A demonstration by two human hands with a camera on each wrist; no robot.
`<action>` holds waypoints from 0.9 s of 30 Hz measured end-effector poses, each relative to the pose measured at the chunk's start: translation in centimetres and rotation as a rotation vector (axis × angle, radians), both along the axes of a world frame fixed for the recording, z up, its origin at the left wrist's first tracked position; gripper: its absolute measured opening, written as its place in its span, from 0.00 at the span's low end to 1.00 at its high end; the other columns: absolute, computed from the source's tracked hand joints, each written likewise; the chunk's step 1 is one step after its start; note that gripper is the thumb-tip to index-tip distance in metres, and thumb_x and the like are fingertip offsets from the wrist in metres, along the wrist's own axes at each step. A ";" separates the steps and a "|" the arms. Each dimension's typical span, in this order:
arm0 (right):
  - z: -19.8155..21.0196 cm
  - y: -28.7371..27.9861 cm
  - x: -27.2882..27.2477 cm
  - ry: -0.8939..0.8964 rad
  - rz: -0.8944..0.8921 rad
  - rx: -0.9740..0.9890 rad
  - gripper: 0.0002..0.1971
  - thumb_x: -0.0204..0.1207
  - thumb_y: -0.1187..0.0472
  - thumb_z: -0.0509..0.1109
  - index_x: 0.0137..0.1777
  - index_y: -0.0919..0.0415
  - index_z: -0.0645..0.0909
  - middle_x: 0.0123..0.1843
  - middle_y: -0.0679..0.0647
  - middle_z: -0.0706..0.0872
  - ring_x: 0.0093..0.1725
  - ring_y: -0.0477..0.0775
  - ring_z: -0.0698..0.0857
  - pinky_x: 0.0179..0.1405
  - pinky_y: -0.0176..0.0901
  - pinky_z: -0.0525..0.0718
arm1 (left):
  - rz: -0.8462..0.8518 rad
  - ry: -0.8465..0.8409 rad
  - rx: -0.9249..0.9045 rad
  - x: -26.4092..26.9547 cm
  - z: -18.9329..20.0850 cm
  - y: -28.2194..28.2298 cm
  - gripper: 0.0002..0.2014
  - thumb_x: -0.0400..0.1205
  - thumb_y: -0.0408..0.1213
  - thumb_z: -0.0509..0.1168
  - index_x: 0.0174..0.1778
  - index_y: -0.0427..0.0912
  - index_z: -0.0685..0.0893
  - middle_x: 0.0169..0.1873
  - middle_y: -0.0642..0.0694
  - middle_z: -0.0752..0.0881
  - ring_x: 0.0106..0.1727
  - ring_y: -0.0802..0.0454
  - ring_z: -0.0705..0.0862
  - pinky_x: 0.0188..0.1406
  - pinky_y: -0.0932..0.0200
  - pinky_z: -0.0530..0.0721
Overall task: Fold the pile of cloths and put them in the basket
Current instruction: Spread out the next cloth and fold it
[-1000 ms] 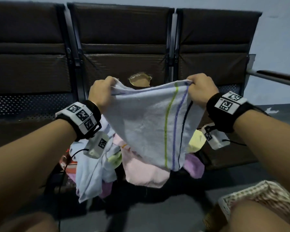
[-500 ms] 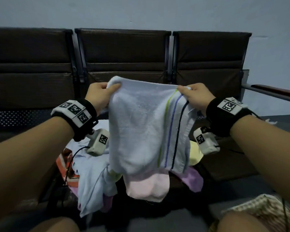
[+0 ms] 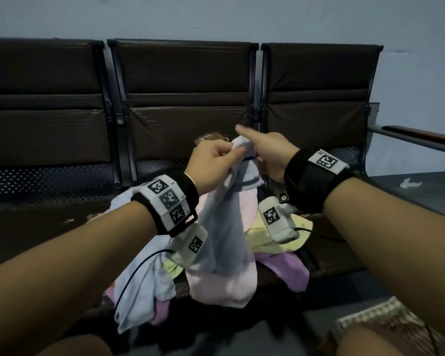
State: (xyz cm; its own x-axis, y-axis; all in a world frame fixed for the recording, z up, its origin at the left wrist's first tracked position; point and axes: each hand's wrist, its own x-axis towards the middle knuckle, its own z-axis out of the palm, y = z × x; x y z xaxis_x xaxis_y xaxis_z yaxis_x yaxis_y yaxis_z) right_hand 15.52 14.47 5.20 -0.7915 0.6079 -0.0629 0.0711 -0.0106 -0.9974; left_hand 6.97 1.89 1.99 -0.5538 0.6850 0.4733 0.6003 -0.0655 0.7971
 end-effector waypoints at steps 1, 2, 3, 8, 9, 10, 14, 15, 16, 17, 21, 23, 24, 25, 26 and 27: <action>-0.3 0.0 0.2 -0.016 0.009 0.036 0.12 0.81 0.59 0.71 0.54 0.70 0.87 0.45 0.65 0.90 0.47 0.63 0.90 0.49 0.53 0.89 | -0.049 -0.091 0.001 -0.1 -0.1 -0.2 0.18 0.86 0.42 0.67 0.36 0.34 0.90 0.32 0.35 0.88 0.35 0.50 0.83 0.41 0.49 0.84; -0.7 0.0 0.4 -0.031 0.003 0.066 0.09 0.81 0.65 0.68 0.51 0.71 0.88 0.44 0.66 0.89 0.47 0.63 0.89 0.50 0.54 0.89 | -0.102 -0.223 0.017 -0.2 -0.1 -0.4 0.15 0.85 0.38 0.66 0.38 0.35 0.92 0.32 0.39 0.89 0.33 0.52 0.84 0.36 0.55 0.85; -1.0 0.0 0.5 -0.046 -0.001 0.088 0.10 0.80 0.69 0.65 0.53 0.71 0.88 0.46 0.66 0.89 0.49 0.63 0.88 0.53 0.55 0.88 | -0.111 -0.316 0.036 -0.5 -0.3 -0.5 0.12 0.84 0.35 0.65 0.40 0.35 0.92 0.33 0.40 0.90 0.32 0.53 0.84 0.32 0.59 0.84; -0.9 -0.2 1.1 -0.076 0.231 0.117 0.25 0.76 0.76 0.56 0.65 0.62 0.86 0.63 0.67 0.88 0.59 0.60 0.87 0.62 0.52 0.84 | 0.052 -0.365 0.027 -2.5 -0.5 -0.6 0.26 0.73 0.19 0.62 0.68 0.39 0.78 0.59 0.40 0.85 0.57 0.46 0.85 0.52 0.53 0.84; -0.8 -0.2 1.1 -0.080 0.264 0.106 0.25 0.75 0.76 0.56 0.65 0.62 0.86 0.64 0.68 0.87 0.58 0.60 0.86 0.60 0.52 0.84 | -0.039 -0.437 -0.028 -2.8 -0.5 -0.6 0.30 0.70 0.21 0.62 0.70 0.38 0.78 0.60 0.39 0.85 0.59 0.44 0.84 0.54 0.52 0.84; -0.7 -0.1 1.1 -0.080 0.280 0.102 0.24 0.75 0.76 0.56 0.65 0.62 0.86 0.65 0.68 0.87 0.57 0.60 0.86 0.60 0.52 0.83 | -0.160 -0.508 -0.092 -3.3 -0.4 -0.7 0.29 0.68 0.25 0.62 0.67 0.37 0.82 0.57 0.39 0.87 0.56 0.44 0.85 0.51 0.53 0.84; -0.8 1.6 0.8 -0.096 0.306 0.155 0.11 0.78 0.64 0.64 0.49 0.59 0.89 0.53 0.62 0.90 0.52 0.59 0.87 0.54 0.52 0.84 | -0.328 -0.613 -0.209 -4.8 0.1 -0.9 0.18 0.73 0.35 0.67 0.59 0.40 0.90 0.52 0.41 0.92 0.50 0.47 0.90 0.43 0.58 0.87; -0.8 2.3 0.9 -0.143 0.287 0.257 0.09 0.79 0.56 0.69 0.46 0.60 0.88 0.48 0.56 0.91 0.49 0.56 0.89 0.48 0.47 0.84 | -0.274 -0.590 -0.206 -5.5 0.1 -0.5 0.17 0.76 0.36 0.70 0.61 0.38 0.89 0.54 0.39 0.92 0.53 0.44 0.91 0.47 0.55 0.87; -1.0 3.3 0.7 -0.223 0.256 0.415 0.15 0.78 0.47 0.73 0.45 0.60 0.87 0.46 0.52 0.92 0.46 0.53 0.91 0.44 0.43 0.85 | -0.217 -0.548 -0.200 -6.1 0.1 -0.2 0.16 0.78 0.37 0.72 0.60 0.37 0.89 0.54 0.39 0.92 0.54 0.42 0.91 0.51 0.51 0.87; -1.2 4.3 0.5 -0.321 0.222 0.585 0.18 0.74 0.41 0.76 0.45 0.58 0.88 0.42 0.49 0.93 0.42 0.50 0.91 0.39 0.40 0.85 | -0.161 -0.488 -0.197 -6.6 -0.1 0.3 0.13 0.80 0.38 0.72 0.58 0.37 0.90 0.52 0.40 0.92 0.55 0.42 0.91 0.53 0.50 0.87; -2.2 7.6 -0.9 -0.470 0.053 0.816 0.12 0.73 0.53 0.78 0.33 0.60 0.86 0.33 0.53 0.86 0.35 0.53 0.85 0.29 0.40 0.79 | 0.062 -0.226 -0.179 -8.7 -0.6 2.7 0.05 0.82 0.41 0.72 0.47 0.46 0.93 0.46 0.44 0.93 0.51 0.47 0.91 0.49 0.47 0.88; -2.3 8.8 -1.9 -0.325 -0.102 0.750 0.14 0.77 0.56 0.73 0.29 0.55 0.83 0.30 0.52 0.84 0.33 0.53 0.84 0.30 0.41 0.79 | 0.161 -0.150 -0.135 -9.8 -0.1 4.0 0.06 0.82 0.40 0.70 0.42 0.50 0.92 0.44 0.46 0.92 0.47 0.51 0.90 0.51 0.47 0.88; -2.2 9.3 -2.5 -0.240 -0.170 0.763 0.16 0.79 0.56 0.71 0.28 0.53 0.81 0.29 0.49 0.82 0.31 0.50 0.82 0.32 0.41 0.78 | 0.193 -0.128 -0.100 -10.4 0.4 4.6 0.06 0.82 0.40 0.70 0.41 0.49 0.92 0.43 0.45 0.92 0.45 0.51 0.89 0.50 0.47 0.88; -1.8 9.6 -3.2 -0.164 -0.222 0.789 0.17 0.80 0.55 0.70 0.28 0.52 0.80 0.28 0.46 0.80 0.31 0.47 0.80 0.32 0.39 0.76 | 0.209 -0.123 -0.051 -10.9 1.1 5.1 0.06 0.82 0.39 0.69 0.43 0.48 0.92 0.43 0.44 0.92 0.45 0.51 0.89 0.49 0.48 0.88; -1.4 9.7 -3.8 -0.096 -0.259 0.806 0.16 0.81 0.54 0.69 0.30 0.51 0.80 0.29 0.44 0.80 0.32 0.44 0.79 0.33 0.39 0.75 | 0.211 -0.127 0.008 -11.3 2.0 5.6 0.06 0.82 0.38 0.69 0.44 0.46 0.92 0.43 0.44 0.92 0.45 0.50 0.89 0.48 0.49 0.88; -0.9 9.8 -4.4 -0.027 -0.281 0.806 0.15 0.81 0.52 0.68 0.31 0.51 0.80 0.30 0.43 0.81 0.33 0.43 0.78 0.34 0.38 0.74 | 0.202 -0.139 0.071 -11.6 2.8 6.0 0.06 0.81 0.37 0.69 0.44 0.46 0.92 0.43 0.43 0.92 0.44 0.51 0.88 0.46 0.50 0.87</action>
State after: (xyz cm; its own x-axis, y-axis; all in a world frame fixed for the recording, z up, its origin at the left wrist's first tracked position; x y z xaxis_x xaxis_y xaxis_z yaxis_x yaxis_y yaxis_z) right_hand 11.10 24.28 4.32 -0.6088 0.6487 0.4567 0.1958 0.6807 -0.7059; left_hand -4.66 7.87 4.78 -0.7392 0.5219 0.4257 0.4916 -0.0141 0.8707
